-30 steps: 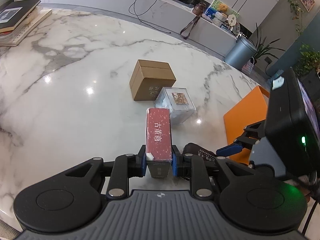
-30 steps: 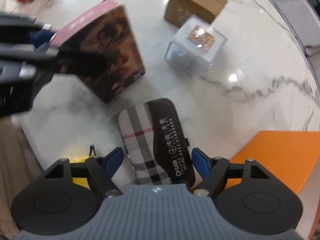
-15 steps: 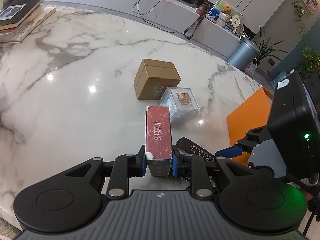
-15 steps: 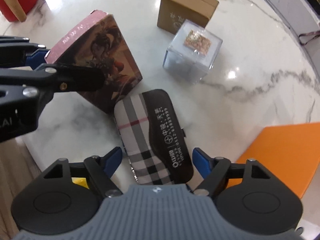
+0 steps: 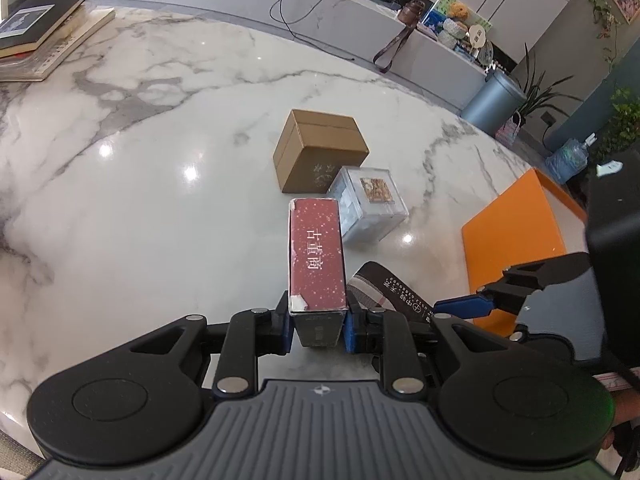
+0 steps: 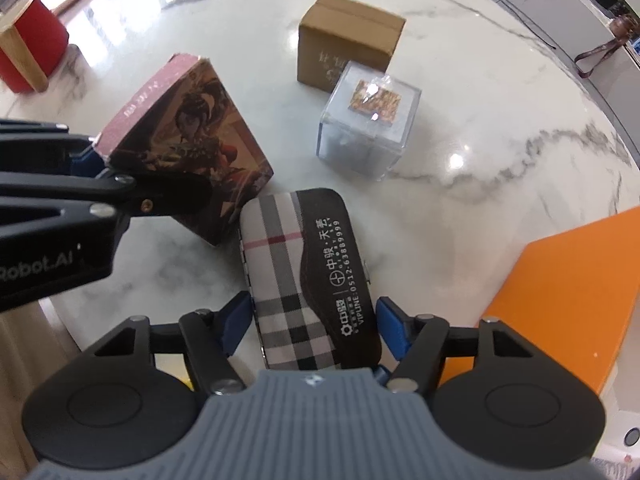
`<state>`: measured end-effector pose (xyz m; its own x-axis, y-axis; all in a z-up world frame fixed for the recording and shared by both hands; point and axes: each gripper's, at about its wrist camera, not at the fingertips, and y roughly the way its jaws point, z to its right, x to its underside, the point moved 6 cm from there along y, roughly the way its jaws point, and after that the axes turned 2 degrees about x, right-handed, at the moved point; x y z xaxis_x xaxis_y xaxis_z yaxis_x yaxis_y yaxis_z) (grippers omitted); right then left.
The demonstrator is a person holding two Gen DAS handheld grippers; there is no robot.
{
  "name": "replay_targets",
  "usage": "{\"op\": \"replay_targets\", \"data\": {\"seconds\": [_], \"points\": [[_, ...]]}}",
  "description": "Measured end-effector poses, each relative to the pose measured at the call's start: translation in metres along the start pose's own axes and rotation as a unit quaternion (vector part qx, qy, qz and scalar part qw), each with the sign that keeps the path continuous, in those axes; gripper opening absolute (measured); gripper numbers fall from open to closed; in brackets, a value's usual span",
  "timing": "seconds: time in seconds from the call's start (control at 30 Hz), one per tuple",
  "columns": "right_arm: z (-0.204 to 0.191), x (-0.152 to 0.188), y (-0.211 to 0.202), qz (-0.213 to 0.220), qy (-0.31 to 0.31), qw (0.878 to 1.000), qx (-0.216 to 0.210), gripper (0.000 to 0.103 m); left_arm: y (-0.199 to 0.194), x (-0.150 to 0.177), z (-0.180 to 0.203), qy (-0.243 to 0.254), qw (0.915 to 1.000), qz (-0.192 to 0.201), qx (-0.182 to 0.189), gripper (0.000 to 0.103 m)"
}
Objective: Organize rigid objects
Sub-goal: 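Grasp the plaid glasses case with the right gripper while the left holds the red box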
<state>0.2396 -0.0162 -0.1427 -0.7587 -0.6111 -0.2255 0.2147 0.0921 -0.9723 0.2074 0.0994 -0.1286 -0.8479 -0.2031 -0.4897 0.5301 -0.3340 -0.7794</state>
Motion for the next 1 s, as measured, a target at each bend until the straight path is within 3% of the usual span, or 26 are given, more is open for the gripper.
{"op": "replay_targets", "data": {"seconds": [0.4, 0.43, 0.47, 0.5, 0.53, 1.0], "points": [[0.009, -0.002, -0.05, 0.068, 0.046, 0.997, -0.012, 0.061, -0.023, -0.01, 0.007, 0.006, 0.9993, 0.036, -0.003, 0.026], [0.009, -0.004, -0.053, 0.07, 0.049, 0.996, -0.015, 0.057, -0.024, -0.011, 0.008, 0.006, 0.9993, 0.038, -0.003, 0.026], [0.01, -0.003, -0.053, 0.071, 0.052, 0.996, -0.019, 0.047, -0.025, -0.011, 0.009, 0.007, 0.9993, 0.038, -0.005, 0.026], [0.008, -0.003, -0.051, 0.07, 0.055, 0.996, -0.03, 0.022, -0.025, -0.011, 0.009, 0.007, 0.9993, 0.036, -0.008, 0.026], [0.009, -0.003, -0.047, 0.061, 0.06, 0.996, -0.025, 0.02, -0.025, -0.01, 0.01, 0.006, 0.9994, 0.033, -0.011, 0.026], [0.024, -0.001, -0.043, 0.064, 0.097, 0.993, -0.024, 0.02, -0.014, 0.006, 0.019, 0.014, 0.9998, 0.008, -0.006, 0.026]]}}
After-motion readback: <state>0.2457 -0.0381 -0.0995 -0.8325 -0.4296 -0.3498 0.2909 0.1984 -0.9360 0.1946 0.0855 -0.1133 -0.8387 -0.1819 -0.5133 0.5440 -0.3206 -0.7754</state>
